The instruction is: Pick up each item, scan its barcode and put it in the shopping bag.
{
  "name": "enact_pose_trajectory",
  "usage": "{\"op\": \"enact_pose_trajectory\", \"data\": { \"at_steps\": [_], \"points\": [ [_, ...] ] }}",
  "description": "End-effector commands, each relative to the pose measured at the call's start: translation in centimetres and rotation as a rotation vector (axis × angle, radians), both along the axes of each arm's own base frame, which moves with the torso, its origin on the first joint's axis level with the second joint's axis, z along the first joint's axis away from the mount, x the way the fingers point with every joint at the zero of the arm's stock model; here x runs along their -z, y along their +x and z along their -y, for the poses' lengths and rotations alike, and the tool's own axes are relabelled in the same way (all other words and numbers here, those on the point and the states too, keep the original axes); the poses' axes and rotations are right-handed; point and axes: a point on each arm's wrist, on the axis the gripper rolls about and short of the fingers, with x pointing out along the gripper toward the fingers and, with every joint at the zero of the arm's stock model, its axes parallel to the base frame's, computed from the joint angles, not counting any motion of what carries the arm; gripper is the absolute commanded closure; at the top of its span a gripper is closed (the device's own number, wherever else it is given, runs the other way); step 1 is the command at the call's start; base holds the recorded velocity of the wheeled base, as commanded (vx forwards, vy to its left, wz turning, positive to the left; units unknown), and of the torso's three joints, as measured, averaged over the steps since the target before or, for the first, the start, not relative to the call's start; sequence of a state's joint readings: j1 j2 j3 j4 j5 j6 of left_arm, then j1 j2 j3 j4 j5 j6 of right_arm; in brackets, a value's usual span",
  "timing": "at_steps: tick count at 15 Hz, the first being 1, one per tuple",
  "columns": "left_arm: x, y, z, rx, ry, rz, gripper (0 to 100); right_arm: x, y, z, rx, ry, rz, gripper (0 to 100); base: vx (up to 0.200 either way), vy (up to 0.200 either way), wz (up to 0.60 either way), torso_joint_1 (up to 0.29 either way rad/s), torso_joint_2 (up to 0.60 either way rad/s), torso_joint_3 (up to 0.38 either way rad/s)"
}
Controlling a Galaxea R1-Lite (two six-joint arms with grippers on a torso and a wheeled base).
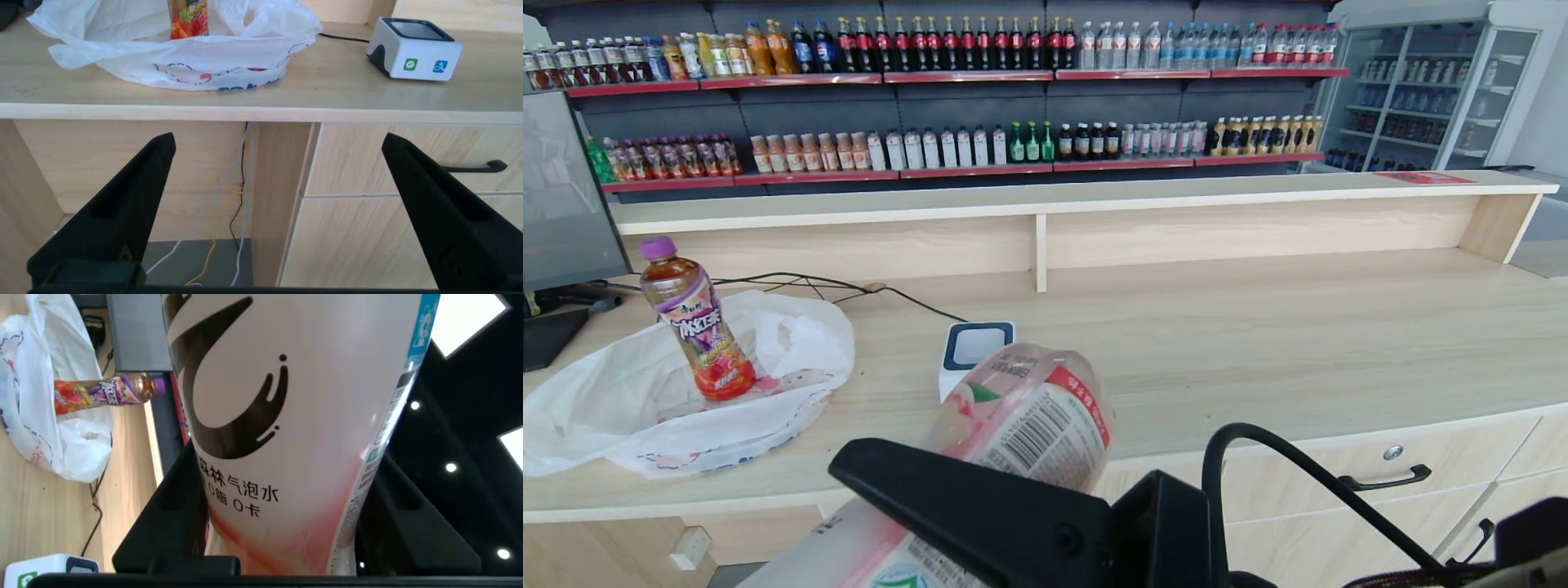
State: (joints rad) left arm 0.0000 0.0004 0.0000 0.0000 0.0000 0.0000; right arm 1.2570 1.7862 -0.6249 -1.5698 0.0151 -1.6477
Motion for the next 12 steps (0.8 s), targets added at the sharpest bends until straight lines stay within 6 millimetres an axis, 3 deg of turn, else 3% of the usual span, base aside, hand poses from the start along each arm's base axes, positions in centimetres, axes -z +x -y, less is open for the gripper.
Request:
{"op": "enact_pose_trajectory", "data": {
  "at_steps": [1,12],
  "points": [
    [0.0,0.0,0.0,0.0,0.0,0.0,0,0.09,0.0,-0.09,-0.001,-0.002,-0.001,100,0.0,0.0,0.0,0.0,0.0,0.0],
    [0.0,0.0,0.0,0.0,0.0,0.0,0,0.09,-0.04,-0.1,0.002,-0.005,0.009,100,0.0,0.0,0.0,0.0,0.0,0.0]
  ]
}}
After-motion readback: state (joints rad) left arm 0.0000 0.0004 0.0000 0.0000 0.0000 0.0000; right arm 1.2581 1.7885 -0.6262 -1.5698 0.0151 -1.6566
